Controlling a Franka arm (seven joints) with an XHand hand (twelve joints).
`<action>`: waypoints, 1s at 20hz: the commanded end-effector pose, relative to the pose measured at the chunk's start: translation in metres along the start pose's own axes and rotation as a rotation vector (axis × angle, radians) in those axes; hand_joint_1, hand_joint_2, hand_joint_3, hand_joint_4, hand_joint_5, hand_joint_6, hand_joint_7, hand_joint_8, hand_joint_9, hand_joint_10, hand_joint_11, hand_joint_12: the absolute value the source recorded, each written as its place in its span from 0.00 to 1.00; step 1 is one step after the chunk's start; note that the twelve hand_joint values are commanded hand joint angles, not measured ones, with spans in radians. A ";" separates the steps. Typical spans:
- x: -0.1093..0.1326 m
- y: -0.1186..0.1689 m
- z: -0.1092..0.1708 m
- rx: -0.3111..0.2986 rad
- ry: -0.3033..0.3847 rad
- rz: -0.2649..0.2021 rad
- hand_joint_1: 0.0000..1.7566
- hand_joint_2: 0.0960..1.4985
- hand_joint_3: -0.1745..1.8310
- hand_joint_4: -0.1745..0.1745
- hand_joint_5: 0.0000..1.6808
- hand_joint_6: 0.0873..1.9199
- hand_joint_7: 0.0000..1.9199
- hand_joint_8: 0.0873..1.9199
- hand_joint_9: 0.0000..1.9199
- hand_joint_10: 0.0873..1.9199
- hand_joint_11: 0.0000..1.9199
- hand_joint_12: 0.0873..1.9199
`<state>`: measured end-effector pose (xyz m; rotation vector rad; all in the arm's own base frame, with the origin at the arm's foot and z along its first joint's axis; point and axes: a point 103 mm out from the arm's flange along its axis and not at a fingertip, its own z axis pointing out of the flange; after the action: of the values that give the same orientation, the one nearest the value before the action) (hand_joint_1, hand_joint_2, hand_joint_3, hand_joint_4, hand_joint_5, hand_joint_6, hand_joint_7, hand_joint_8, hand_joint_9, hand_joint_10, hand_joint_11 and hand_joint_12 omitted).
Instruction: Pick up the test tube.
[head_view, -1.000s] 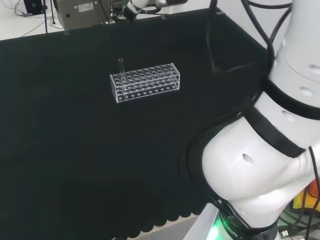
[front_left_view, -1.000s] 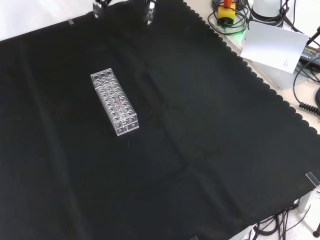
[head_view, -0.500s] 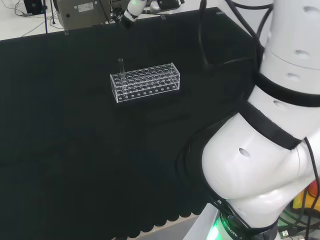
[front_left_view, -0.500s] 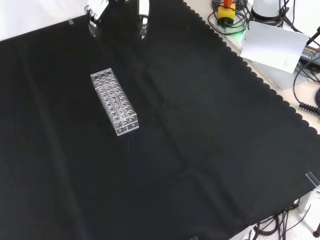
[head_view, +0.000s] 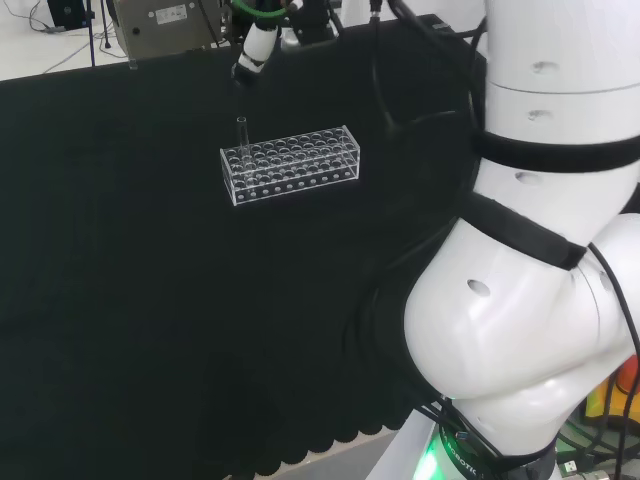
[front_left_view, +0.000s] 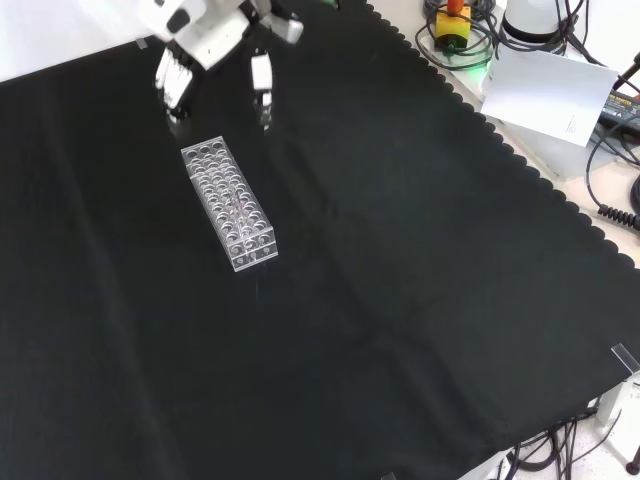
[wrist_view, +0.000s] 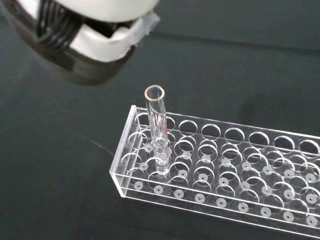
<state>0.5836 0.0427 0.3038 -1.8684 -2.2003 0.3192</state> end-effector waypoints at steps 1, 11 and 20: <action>0.012 0.028 0.028 0.033 -0.029 -0.020 0.58 0.34 0.43 0.10 0.25 0.38 0.39 0.42 0.35 0.39 0.29 0.70; 0.010 0.048 0.055 0.088 -0.074 -0.016 0.60 0.33 0.45 0.09 0.32 0.42 0.43 0.42 0.38 0.38 0.31 0.69; 0.015 0.066 0.082 0.111 -0.114 -0.005 0.61 0.32 0.46 0.10 0.39 0.43 0.47 0.41 0.41 0.37 0.31 0.69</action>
<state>0.6112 0.0625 0.2164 -1.8216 -2.1918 0.5113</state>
